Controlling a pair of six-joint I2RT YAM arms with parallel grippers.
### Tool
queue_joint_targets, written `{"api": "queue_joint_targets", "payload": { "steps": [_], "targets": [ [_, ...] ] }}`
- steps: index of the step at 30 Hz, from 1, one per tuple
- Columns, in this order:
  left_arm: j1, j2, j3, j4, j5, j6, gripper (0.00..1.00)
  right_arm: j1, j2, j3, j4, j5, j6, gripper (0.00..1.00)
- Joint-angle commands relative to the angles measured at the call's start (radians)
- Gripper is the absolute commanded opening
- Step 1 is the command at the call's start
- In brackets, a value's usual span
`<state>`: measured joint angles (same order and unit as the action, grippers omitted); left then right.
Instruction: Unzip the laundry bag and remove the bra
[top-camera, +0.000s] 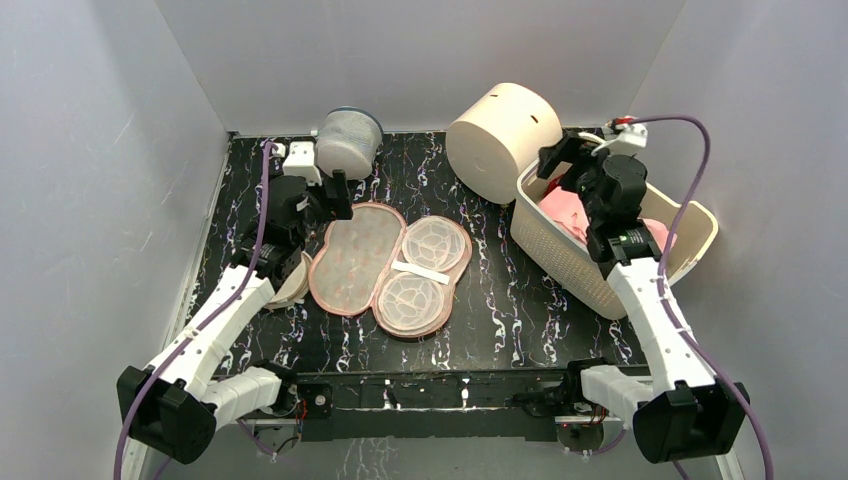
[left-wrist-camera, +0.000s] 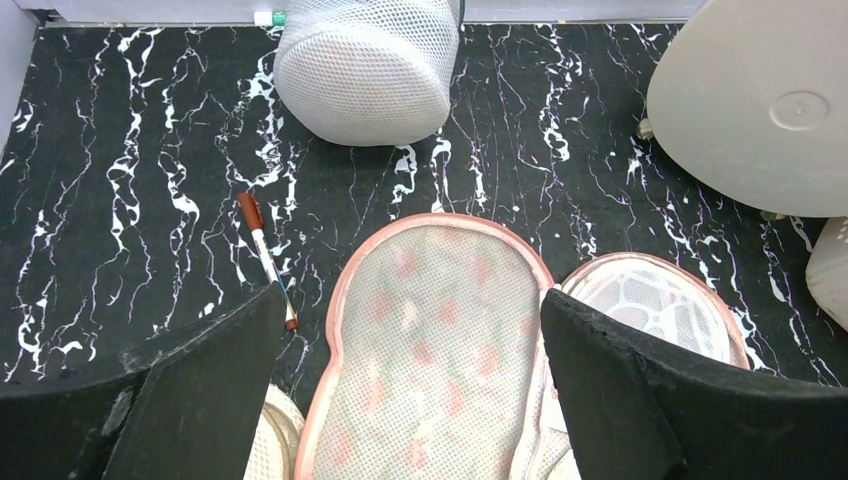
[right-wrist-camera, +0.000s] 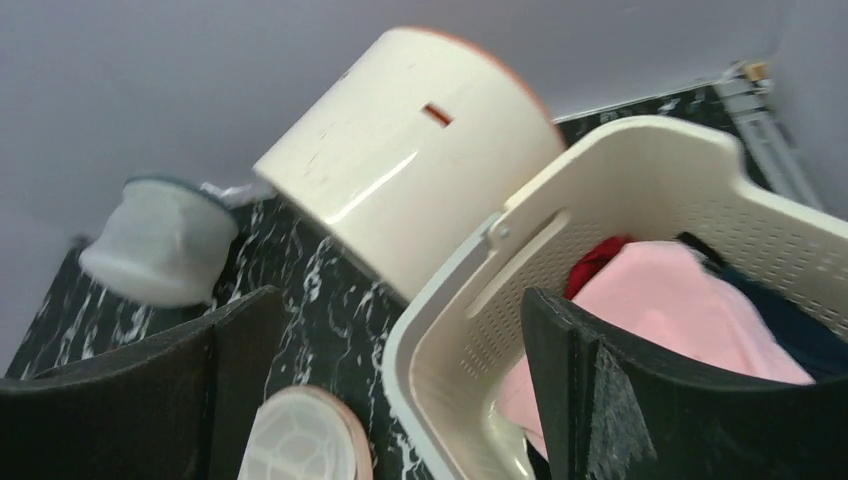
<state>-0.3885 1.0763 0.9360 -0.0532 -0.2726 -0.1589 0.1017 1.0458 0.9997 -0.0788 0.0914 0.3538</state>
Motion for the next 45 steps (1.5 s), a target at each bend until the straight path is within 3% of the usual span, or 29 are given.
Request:
{"api": "queue_joint_targets", "payload": {
  "steps": [1, 8, 13, 21, 30, 41, 45],
  "targets": [
    [-0.003, 0.026, 0.019, 0.014, 0.026, -0.016, 0.98, 0.001, 0.044, 0.058, 0.013, -0.359, -0.087, 0.92],
    [-0.003, 0.064, 0.023, 0.010, 0.050, -0.024, 0.98, 0.056, 0.079, 0.054, 0.048, -0.603, -0.099, 0.98],
    [-0.003, 0.102, 0.024, 0.013, 0.082, -0.029, 0.98, 0.216, 0.155, 0.073, -0.102, -0.479, -0.190, 0.98],
    [-0.003, 0.175, 0.023, 0.020, 0.116, -0.035, 0.98, 0.369, 0.156, -0.052, -0.101, -0.384, -0.205, 0.98],
    [-0.029, 0.199, -0.022, 0.042, 0.070, -0.027, 0.98, 0.388, 0.060, -0.245, -0.008, -0.267, -0.184, 0.98],
    [-0.018, 0.286, 0.036, -0.265, 0.147, -0.013, 0.98, 0.388, -0.108, -0.438, 0.192, -0.239, -0.188, 0.98],
    [0.001, 0.287, 0.004, -0.292, 0.184, 0.008, 0.98, 0.388, -0.157, -0.478, 0.248, -0.253, -0.188, 0.98]
  ]
}}
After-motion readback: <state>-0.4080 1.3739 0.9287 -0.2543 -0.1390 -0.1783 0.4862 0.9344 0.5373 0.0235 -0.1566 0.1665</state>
